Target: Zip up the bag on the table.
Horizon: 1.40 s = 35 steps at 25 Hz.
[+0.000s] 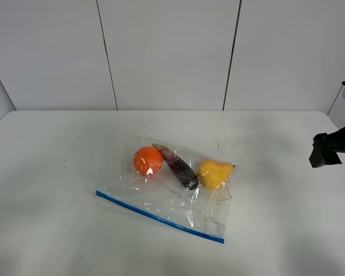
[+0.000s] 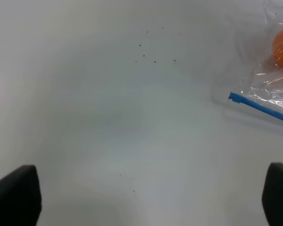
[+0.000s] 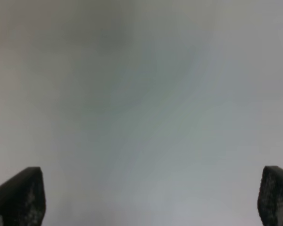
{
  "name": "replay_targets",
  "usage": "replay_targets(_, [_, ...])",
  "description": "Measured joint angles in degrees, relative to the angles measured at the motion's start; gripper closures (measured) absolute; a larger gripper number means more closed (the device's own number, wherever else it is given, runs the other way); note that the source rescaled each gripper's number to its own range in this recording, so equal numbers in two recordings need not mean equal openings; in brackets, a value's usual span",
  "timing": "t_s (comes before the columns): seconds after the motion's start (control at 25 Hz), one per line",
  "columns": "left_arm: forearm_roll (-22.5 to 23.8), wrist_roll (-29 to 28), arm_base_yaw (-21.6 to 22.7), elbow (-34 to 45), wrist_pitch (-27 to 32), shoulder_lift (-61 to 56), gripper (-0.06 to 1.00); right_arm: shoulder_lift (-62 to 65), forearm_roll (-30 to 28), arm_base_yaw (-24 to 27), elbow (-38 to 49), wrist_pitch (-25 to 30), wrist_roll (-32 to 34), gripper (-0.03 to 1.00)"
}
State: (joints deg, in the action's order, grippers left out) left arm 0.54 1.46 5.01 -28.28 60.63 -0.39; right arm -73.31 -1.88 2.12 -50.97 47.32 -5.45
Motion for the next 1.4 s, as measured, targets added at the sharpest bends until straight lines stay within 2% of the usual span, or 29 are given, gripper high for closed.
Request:
replay_targets(0.24, [0.0,0.0,0.0,0.0,0.0,0.0,-0.03,11.75,2.82,0.0,6.75,1.19,0.17,-0.03])
replay_targets(0.36, [0.0,-0.06,0.0,0.0,0.0,0.0,-0.03,17.96,3.22,0.0,9.15,3.15,0.16,-0.03])
replay_targets(0.64, [0.0,-0.06,0.0,0.0,0.0,0.0,-0.03,31.15,3.67,0.0,14.91,4.02,0.1,-0.03])
replay_targets(0.8, [0.0,-0.13,0.0,0.0,0.0,0.0,-0.03,36.61,6.48,0.0,18.58,5.16,0.1,-0.03])
replay_targets(1.04, [0.0,-0.18,0.0,0.0,0.0,0.0,-0.03,44.62,8.41,0.0,20.9,9.34,-1.1,-0.03])
replay_targets(1.4, [0.0,-0.18,0.0,0.0,0.0,0.0,-0.03,53.78,7.45,0.0,21.46,8.82,-1.32,-0.03])
